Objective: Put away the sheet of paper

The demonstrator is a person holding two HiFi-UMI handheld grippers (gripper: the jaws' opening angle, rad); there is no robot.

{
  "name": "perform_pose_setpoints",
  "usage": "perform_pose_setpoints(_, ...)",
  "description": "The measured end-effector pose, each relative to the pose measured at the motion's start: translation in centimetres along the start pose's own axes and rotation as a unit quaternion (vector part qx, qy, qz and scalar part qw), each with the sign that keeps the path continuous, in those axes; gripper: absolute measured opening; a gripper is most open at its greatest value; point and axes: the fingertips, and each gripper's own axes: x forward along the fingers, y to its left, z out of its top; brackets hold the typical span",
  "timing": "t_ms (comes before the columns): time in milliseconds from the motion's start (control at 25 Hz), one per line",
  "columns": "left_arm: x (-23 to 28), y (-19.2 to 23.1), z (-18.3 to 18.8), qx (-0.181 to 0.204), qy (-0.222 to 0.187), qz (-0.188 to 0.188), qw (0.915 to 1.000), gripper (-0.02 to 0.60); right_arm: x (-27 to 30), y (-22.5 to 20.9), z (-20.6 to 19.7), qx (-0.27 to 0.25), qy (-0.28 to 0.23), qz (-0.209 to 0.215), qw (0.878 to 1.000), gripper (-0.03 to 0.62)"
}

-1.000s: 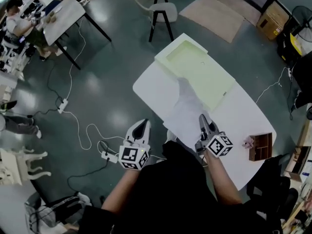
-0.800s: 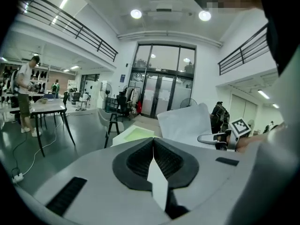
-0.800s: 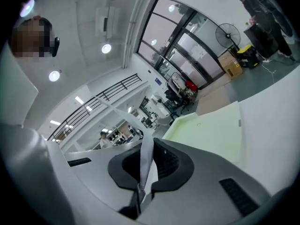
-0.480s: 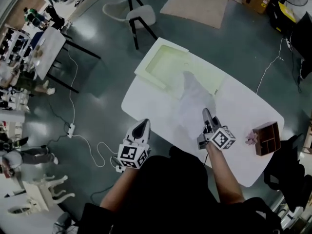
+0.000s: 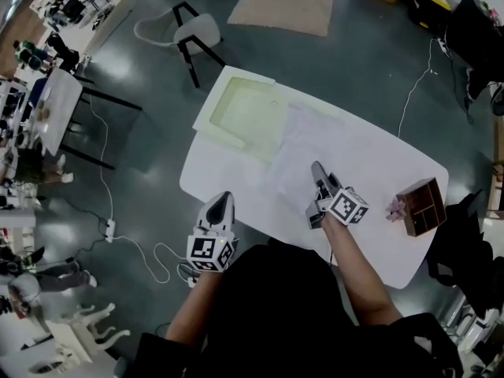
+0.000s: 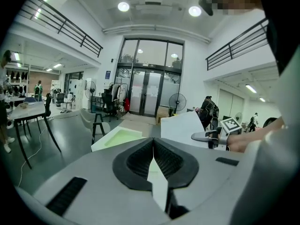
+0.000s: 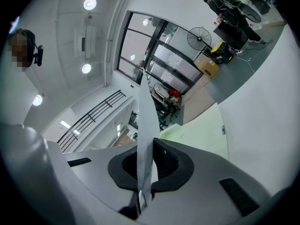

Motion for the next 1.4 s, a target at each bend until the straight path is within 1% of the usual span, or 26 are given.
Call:
perform_pose_setpoints(200, 1.3, 0.9, -0.8, -0.018, -0.002, 0.007, 0.9998, 0.005, 3.5, -0.3, -0.7, -0.009, 0.014, 0.006, 1.0, -0.002)
perform_pose_setpoints(440, 3.3, 1.2, -0.1, -0.021, -0.01, -0.002, 0.9997, 0.005, 8.0, -1.7, -0.8, -0.008, 0.022, -0.004, 1.0, -0.002)
perform_pose_setpoints(680, 5.5, 2.0, 0.6, -0.02, -0.011, -0.015, 0.9996, 0.005, 12.0, -2.9, -0.8, 0.001, 0.021, -0.03, 0.999, -0.002)
perform_pose_setpoints(1040, 7.9, 3.1, 1.1, -0.018, -0.003, -0.02, 0.9996, 0.005, 16.0, -6.5, -1.9, 0.05, 0.017, -0.066, 0.996, -0.002)
perform_pose_setpoints(1160, 8.1, 3.4, 1.5, -0.018, -0.007, -0.016, 0.9997, 0.005, 17.4, -7.9, -2.3, 0.052, 0.028, -0.077, 0.995, -0.002)
perform_pose_setpoints(1320, 7.5, 4.5, 1.5, -0.027, -0.007, -0.004, 0.9996, 0.005, 18.9, -9.0, -3.0, 0.037, 0.049, -0.092, 0.994, -0.002)
perform_pose_setpoints(1400, 7.1, 5.3, 1.5, -0.03, -0.006, 0.002, 0.9995, 0.005, 19.7, -9.2, -3.3, 0.047, 0.05, -0.098, 0.993, -0.002)
